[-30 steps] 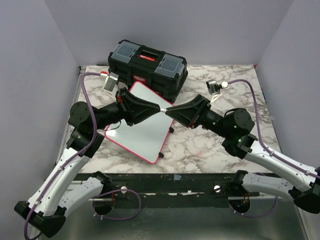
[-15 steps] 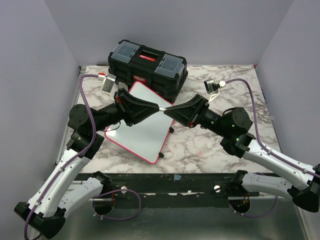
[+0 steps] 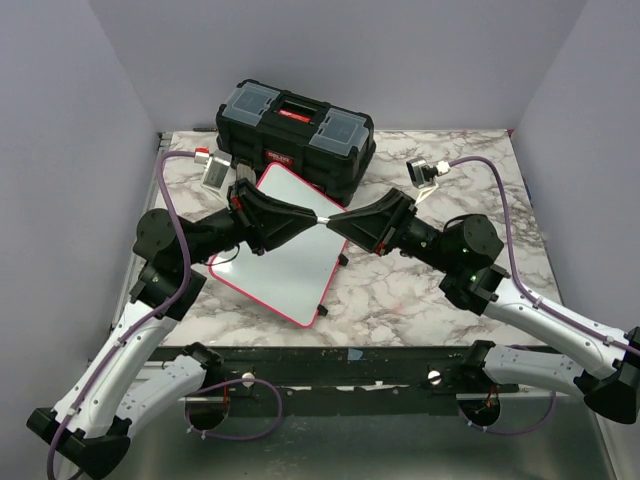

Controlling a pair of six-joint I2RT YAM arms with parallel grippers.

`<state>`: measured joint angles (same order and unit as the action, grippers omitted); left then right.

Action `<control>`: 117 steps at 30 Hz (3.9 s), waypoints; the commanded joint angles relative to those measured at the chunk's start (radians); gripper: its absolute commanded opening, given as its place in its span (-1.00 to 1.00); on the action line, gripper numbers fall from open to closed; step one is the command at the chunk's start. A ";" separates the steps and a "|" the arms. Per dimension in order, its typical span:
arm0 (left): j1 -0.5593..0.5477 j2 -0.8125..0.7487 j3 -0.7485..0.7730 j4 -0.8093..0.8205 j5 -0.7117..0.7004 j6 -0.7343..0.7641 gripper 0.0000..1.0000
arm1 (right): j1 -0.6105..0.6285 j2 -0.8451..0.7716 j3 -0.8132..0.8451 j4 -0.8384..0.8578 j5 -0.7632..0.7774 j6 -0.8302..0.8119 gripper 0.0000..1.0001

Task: Write a sentence on the whiteboard
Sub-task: Open the pen cap from the whiteboard marker, then place the pen cap at the center of the board.

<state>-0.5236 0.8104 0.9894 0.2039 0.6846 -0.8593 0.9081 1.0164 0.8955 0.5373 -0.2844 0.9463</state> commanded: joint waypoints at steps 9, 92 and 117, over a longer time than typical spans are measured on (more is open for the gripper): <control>0.001 0.012 0.063 -0.170 -0.009 0.115 -1.00 | 0.002 0.008 0.043 0.049 -0.072 0.006 -0.45; 0.292 -0.062 -0.030 -0.264 0.059 0.084 -1.00 | 0.002 -0.134 -0.016 -0.183 0.209 -0.096 -0.98; -0.181 0.210 -0.225 -0.252 -0.321 0.252 -1.00 | 0.003 -0.168 0.199 -0.661 0.766 -0.400 -0.99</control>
<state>-0.6254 0.9352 0.7288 -0.0669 0.4622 -0.6746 0.9043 0.8589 1.0679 -0.0711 0.4103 0.5804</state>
